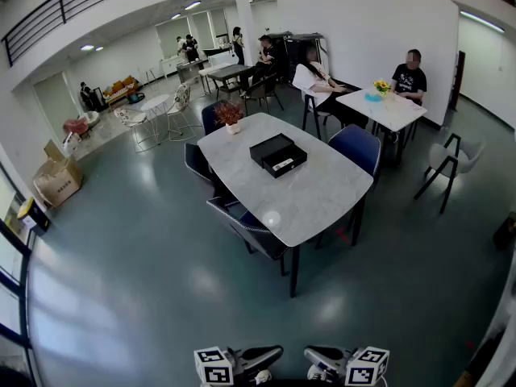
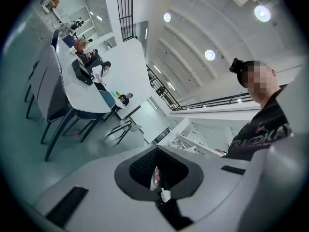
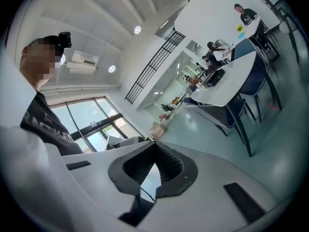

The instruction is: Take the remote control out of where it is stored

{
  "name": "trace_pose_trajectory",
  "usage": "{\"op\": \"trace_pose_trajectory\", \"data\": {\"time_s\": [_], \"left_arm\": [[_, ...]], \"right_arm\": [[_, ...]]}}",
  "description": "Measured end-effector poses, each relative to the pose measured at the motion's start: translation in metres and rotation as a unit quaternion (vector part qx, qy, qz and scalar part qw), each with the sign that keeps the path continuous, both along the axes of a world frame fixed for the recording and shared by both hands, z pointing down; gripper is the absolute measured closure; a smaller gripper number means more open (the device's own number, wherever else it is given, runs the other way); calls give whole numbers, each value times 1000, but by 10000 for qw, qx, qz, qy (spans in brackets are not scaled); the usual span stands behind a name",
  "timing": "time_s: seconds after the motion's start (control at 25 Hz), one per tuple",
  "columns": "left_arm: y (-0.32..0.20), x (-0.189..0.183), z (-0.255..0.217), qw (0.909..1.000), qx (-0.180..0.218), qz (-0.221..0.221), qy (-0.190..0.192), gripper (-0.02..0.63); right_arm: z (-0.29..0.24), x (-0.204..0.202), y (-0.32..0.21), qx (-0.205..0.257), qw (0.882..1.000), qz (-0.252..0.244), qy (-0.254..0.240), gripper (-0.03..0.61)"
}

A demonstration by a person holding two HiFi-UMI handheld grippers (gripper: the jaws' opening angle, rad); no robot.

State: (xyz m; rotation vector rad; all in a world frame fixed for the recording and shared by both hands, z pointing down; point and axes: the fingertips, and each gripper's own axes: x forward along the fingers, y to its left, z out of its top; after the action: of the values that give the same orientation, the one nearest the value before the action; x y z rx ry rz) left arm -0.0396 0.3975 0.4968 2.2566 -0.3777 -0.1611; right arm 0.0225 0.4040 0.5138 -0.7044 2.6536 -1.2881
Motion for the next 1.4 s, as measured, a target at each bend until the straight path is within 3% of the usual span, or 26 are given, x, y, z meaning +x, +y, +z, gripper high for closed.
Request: {"op": "trace_pose_trajectory", "data": {"time_s": [0.28,0.72,1.16,1.4], "left_arm": [[3,8,-1,10000,4,12,-43,609],[1,20,-6,9999,63,-48,-87,609],[-18,55,-7,9994,183,-288,-75,609],[-31,84,-2,9989,80,-469,-50,609]], "right_arm": [[0,9,2,-9,9999,-12,99,569],[-9,26,-5,43,9994,83,-346,569],[-13,79,-24,102,9988,202,-428,569],[-9,106,-37,104,9992,18,-388,569]]}}
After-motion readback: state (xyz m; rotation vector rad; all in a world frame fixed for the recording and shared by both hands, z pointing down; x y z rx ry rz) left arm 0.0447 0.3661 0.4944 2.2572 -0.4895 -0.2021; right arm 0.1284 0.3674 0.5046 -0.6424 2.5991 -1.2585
